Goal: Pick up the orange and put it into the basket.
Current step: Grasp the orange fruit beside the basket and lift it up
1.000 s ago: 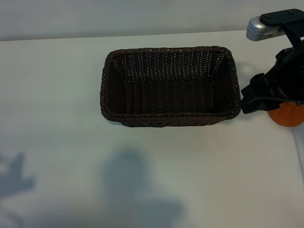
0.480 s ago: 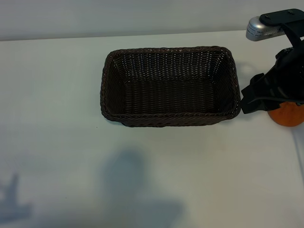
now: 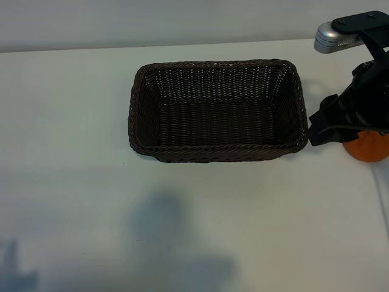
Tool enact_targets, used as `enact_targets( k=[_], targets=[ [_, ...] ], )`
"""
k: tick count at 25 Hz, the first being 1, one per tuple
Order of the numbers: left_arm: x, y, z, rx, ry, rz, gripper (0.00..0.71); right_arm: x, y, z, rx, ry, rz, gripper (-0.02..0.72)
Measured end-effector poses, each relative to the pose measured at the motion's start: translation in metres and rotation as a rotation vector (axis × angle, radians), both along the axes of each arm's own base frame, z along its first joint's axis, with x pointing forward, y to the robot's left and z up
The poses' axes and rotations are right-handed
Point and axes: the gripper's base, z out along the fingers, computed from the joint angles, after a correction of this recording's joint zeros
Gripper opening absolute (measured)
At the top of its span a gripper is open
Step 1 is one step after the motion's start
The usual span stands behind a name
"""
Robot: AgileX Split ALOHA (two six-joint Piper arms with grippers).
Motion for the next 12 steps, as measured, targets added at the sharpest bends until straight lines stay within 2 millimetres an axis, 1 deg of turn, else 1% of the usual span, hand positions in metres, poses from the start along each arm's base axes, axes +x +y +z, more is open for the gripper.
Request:
enact_targets(
  k=[12],
  targets=[
    [-0.0005, 0.0001, -0.001, -0.009, 0.011, 0.005, 0.593, 0.0001, 0.0, 0.0, -0.004, -0.006, 0.013, 0.524]
  ],
)
